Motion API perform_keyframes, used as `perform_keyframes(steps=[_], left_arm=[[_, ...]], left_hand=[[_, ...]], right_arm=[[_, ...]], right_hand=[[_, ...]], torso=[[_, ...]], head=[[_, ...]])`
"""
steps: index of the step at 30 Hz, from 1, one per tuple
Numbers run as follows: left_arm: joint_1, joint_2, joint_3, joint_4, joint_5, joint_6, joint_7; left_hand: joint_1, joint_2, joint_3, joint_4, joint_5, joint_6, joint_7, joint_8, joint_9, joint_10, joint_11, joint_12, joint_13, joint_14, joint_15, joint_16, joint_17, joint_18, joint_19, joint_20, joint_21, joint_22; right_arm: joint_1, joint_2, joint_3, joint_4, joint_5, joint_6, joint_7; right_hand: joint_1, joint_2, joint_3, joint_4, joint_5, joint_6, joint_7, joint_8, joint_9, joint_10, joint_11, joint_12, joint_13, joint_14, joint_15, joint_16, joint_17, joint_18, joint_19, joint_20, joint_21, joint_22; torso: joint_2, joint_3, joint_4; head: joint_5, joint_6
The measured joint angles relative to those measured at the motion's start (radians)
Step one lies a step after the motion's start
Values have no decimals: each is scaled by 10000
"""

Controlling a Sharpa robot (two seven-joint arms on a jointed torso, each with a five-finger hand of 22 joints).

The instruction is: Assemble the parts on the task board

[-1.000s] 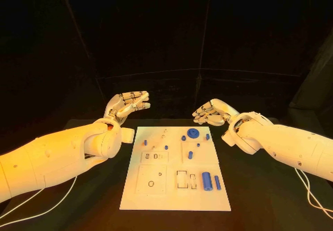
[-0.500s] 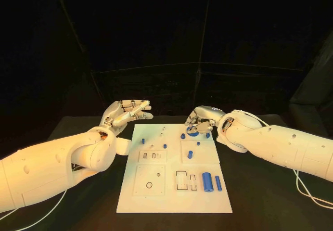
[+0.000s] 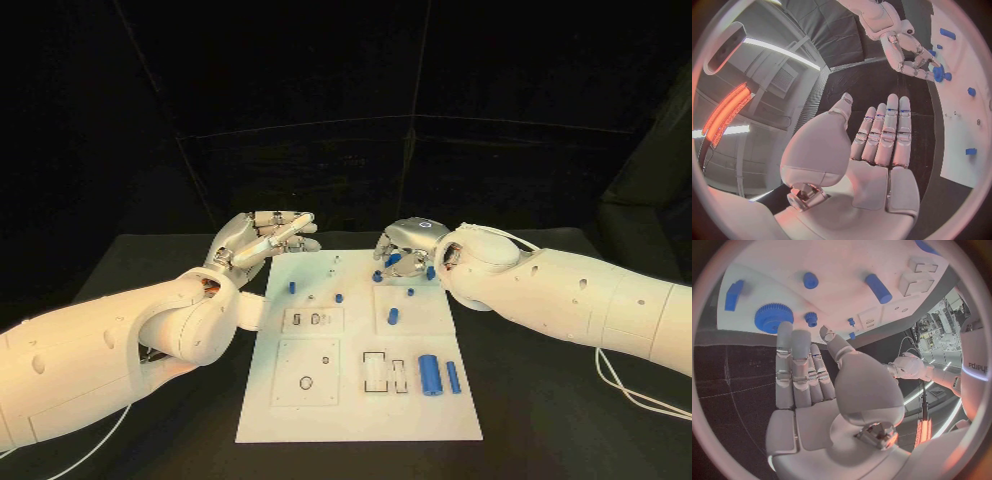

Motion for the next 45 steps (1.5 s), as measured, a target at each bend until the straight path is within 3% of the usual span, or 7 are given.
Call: perform_keyframes(steps=[6,12,35,40,45], left_arm=[[12,-25,1,42,-20,4,-13],[30,-41,2,47,-30,4,-21],[50,-30,3,-47,-47,-1,-71],[54,-18,3,-75,-48,-1,-92],[55,-12,3,-102,-49,-1,-113]], left_hand=[[0,0,0,0,0,-1,0,0,0,0,0,0,1,0,0,0,0,0,0,0,0,0],[0,0,0,0,0,-1,0,-39,1,0,0,0,0,0,0,0,-1,-1,-3,3,0,0],[47,46,28,-82,0,-1,-1,-40,2,-1,1,-46,-8,-1,0,-68,19,-3,28,-27,0,-22],[47,46,57,-110,0,-1,-1,-39,2,-1,1,-46,-8,-1,0,-68,19,-3,63,7,0,-22],[47,46,57,-110,0,-2,-1,-40,2,-1,1,-46,-7,-1,0,-68,29,-3,63,7,0,-32]], right_arm=[[20,103,0,-74,-242,195,-157],[23,170,0,-128,-379,382,-239],[27,517,-1,-516,-442,786,-184],[27,532,-1,-547,-428,876,-170],[40,572,6,-584,-413,983,-160]], right_hand=[[0,0,28,28,-2,0,0,0,0,0,0,0,-1,22,22,2039,2084,0,-75,75,623,375],[0,0,111,57,-2,0,0,0,-1,1,0,1,-1,36,36,3199,3274,0,-154,153,1114,672],[-133,241,601,173,-2,61,59,0,7,167,-16,2,-2,35,36,4154,4204,0,-221,178,1939,1410],[-133,241,723,194,-2,201,23,0,24,356,-24,2,-2,35,36,4277,4340,0,-220,178,2122,1573],[-101,401,998,213,-137,420,-30,20,41,601,-88,45,-2,35,36,4467,4498,0,-220,179,2396,1878]], torso=[[105,2,3],[180,12,12],[298,24,32],[310,24,18],[317,24,16]], head=[[-9,0],[-4,-7],[118,-87],[126,-108],[124,-113]])
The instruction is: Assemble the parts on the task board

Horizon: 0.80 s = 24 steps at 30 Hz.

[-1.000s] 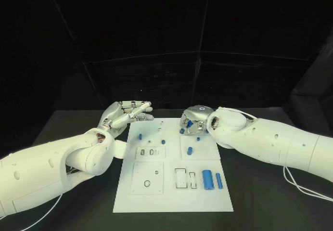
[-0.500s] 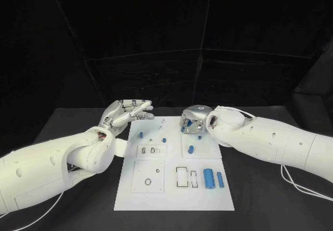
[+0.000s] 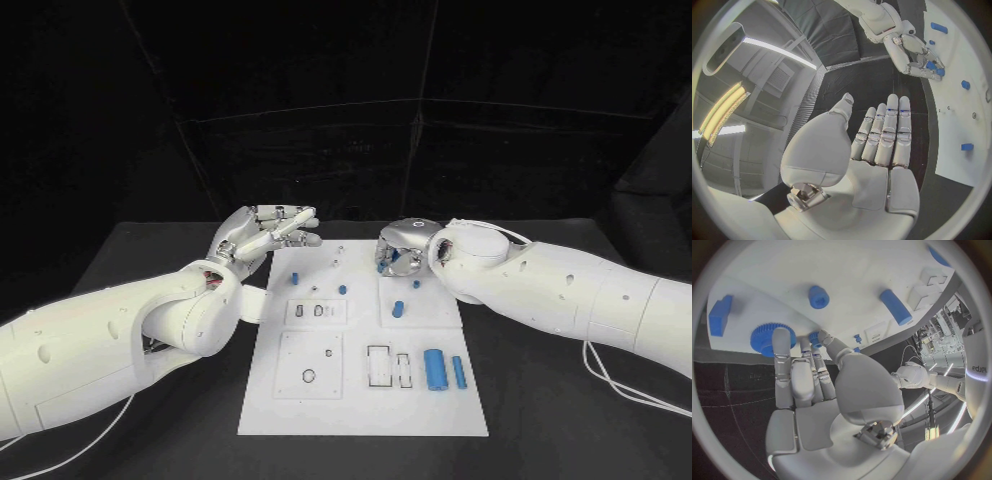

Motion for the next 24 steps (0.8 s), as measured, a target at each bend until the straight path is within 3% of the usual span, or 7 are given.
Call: perform_keyframes(steps=[4,9,24], left_arm=[[3,6,0,-9,-2,0,-16],[6,8,0,-23,-3,0,-39],[22,4,0,-156,-6,0,-96]], left_hand=[[47,47,-28,-27,0,0,0,0,0,0,0,0,0,0,0,-38,0,0,0,0,0,0],[51,50,2,-59,0,0,0,0,0,0,0,0,0,0,0,-40,10,0,0,0,0,-10],[80,80,10,-100,0,0,0,-40,1,0,0,0,1,36,36,-39,19,-1,0,1,0,-21]], right_arm=[[11,16,9,-5,14,33,12],[6,2,-1,55,42,-134,47],[-10,156,-2,140,509,-1748,130]], right_hand=[[79,78,360,-3,-466,251,-58,59,-1,245,-81,-1,2,8,-8,109,109,0,43,-42,264,292],[145,142,716,-76,-551,479,-153,107,-1,513,-164,57,17,-3,-74,231,236,0,165,-88,539,652],[123,119,1049,-14,-683,512,-129,57,10,548,-196,-5,39,33,-109,329,254,-1,165,-88,730,807]], torso=[[12,0,0],[17,0,-3],[27,-8,8]], head=[[-8,-3],[-9,-6],[62,135]])
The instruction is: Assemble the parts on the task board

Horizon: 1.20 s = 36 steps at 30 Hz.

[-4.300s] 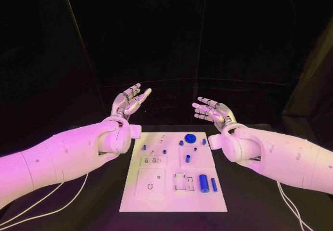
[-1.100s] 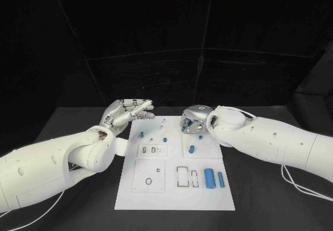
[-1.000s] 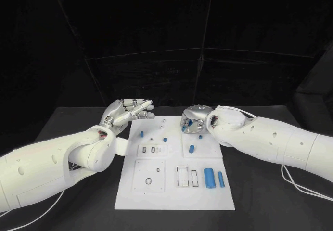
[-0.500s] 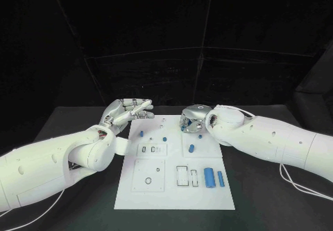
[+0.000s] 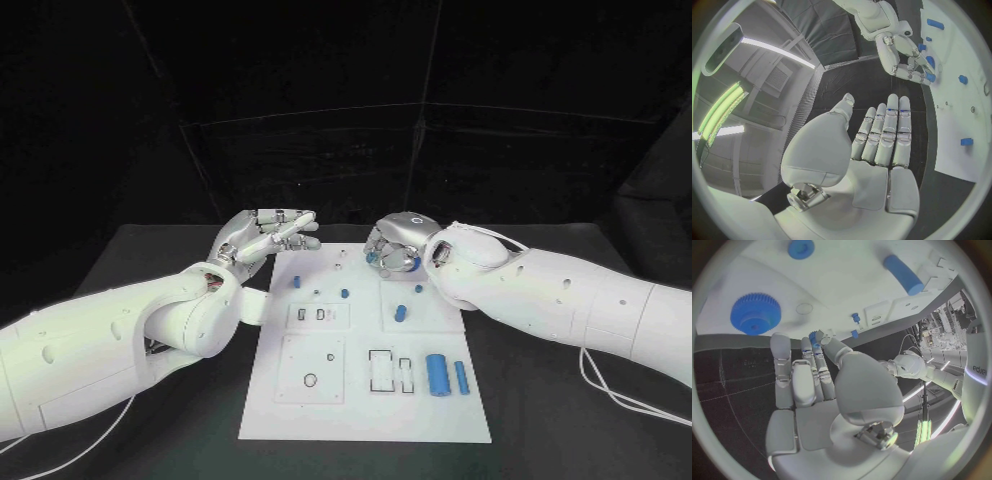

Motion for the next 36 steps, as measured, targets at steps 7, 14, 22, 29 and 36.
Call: perform_keyframes(steps=[7,14,22,29,36], left_arm=[[38,-3,0,-206,-2,4,-1],[60,-9,0,-301,-2,7,1],[95,-4,0,-312,-2,8,2],[124,11,0,-319,-4,8,2],[146,49,0,-333,-4,8,1]], left_hand=[[15,15,15,-38,0,0,0,0,0,0,0,0,0,0,0,-40,9,0,0,0,0,-10],[15,15,15,-38,0,0,0,1,0,0,0,0,0,0,0,-40,8,0,0,0,0,-9],[15,15,-14,-67,0,0,0,1,1,0,0,0,0,0,0,-40,18,-1,0,0,0,-8],[16,15,-13,-66,0,0,0,2,1,0,0,0,1,-1,0,-40,18,-1,-1,0,0,-7],[15,15,-13,-66,0,0,0,2,1,0,0,0,1,-1,0,-40,17,0,-1,1,0,-7]], right_arm=[[2,506,1,-480,250,-383,-56],[2,1117,2,-1103,406,-551,-89],[17,1525,4,-1660,485,-585,-115],[59,1784,4,-2039,514,-543,-114],[69,2039,4,-2311,522,-407,-103]], right_hand=[[-101,-101,54,53,0,-2,2,-22,-1,0,0,1,-17,0,0,0,-1,0,0,0,0,17],[-101,-102,105,105,-1,-8,7,-77,-11,-38,38,-38,-17,0,1,48,-2,0,0,0,44,17],[-142,-142,160,160,-2,-14,6,-113,-34,-74,73,-37,-30,0,1,48,33,0,0,0,45,30],[-142,-142,181,181,-3,-52,40,-117,-48,-110,109,-37,-32,0,1,86,44,0,-1,0,89,68],[-194,-194,203,203,-3,-56,38,-145,-47,-110,109,-37,-31,0,1,86,43,0,-38,38,89,68]], torso=[[16,1,13],[35,1,19],[59,-1,19],[76,-11,19],[94,-10,20]], head=[[49,29],[89,16],[157,-27],[181,-56],[204,-79]])
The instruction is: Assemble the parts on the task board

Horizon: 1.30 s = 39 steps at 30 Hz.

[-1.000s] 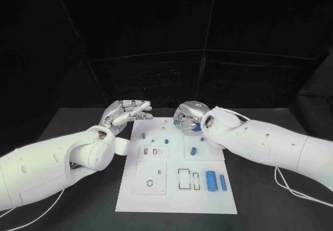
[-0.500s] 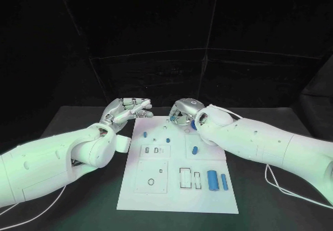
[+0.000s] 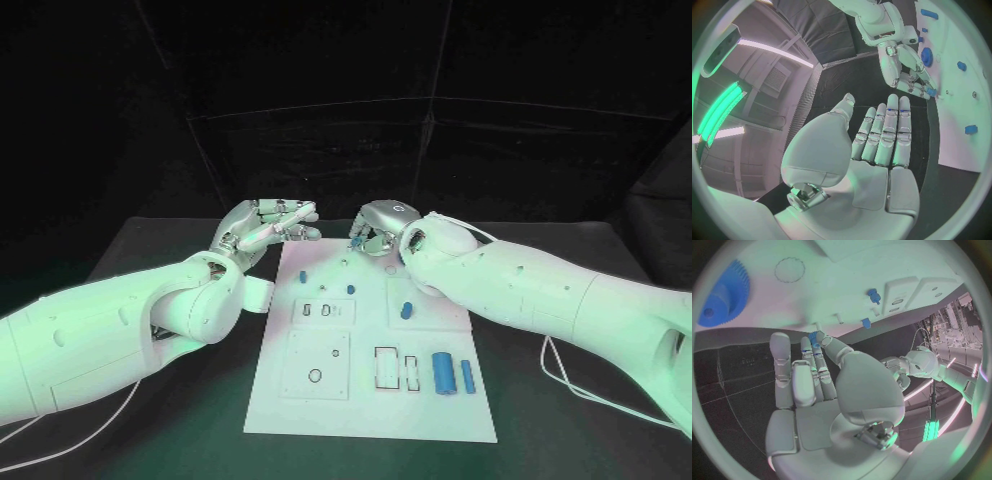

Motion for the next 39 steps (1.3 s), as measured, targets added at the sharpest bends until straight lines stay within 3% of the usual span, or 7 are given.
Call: perform_keyframes(steps=[25,27,34,39], left_arm=[[65,86,0,-52,-1,5,-6],[66,92,0,-52,-1,5,-6],[74,100,0,-61,-2,8,-10],[80,101,0,-69,-2,12,-16]], left_hand=[[0,0,1,1,0,0,0,0,0,0,0,0,0,0,0,0,-3,0,0,0,0,-8],[0,0,1,1,0,0,0,1,0,0,0,0,0,0,0,0,-3,0,0,0,0,-8],[0,0,1,1,0,0,0,1,0,0,0,0,0,0,0,0,-1,0,0,0,0,-7],[0,0,1,1,0,0,0,1,0,0,0,0,0,0,0,0,10,0,0,0,0,-16]], right_arm=[[14,545,3,-566,-145,618,-40],[14,578,2,-616,-163,647,-58],[8,646,-3,-754,-216,660,-168],[7,635,-3,-726,-238,656,-225]], right_hand=[[-106,-106,110,111,-134,-133,81,-57,7,-218,67,1,4,-5,6,0,-39,0,-77,64,-3,-106],[-144,-145,152,153,-171,-212,140,-57,7,-308,123,1,0,-38,38,-1,-53,1,-145,69,-4,-162],[-226,-621,88,325,-192,-1013,413,6,-16,-1606,416,1,-29,-55,309,-233,-690,1,-737,305,-510,-1051],[-224,-722,-45,458,-192,-1289,459,7,-16,-1914,515,1,-29,-18,344,-271,-820,0,-787,355,-591,-1209]], torso=[[13,-5,-3],[14,-4,-3],[16,-4,-11],[17,-4,-18]], head=[[42,-69],[48,-72],[59,-74],[73,-70]])
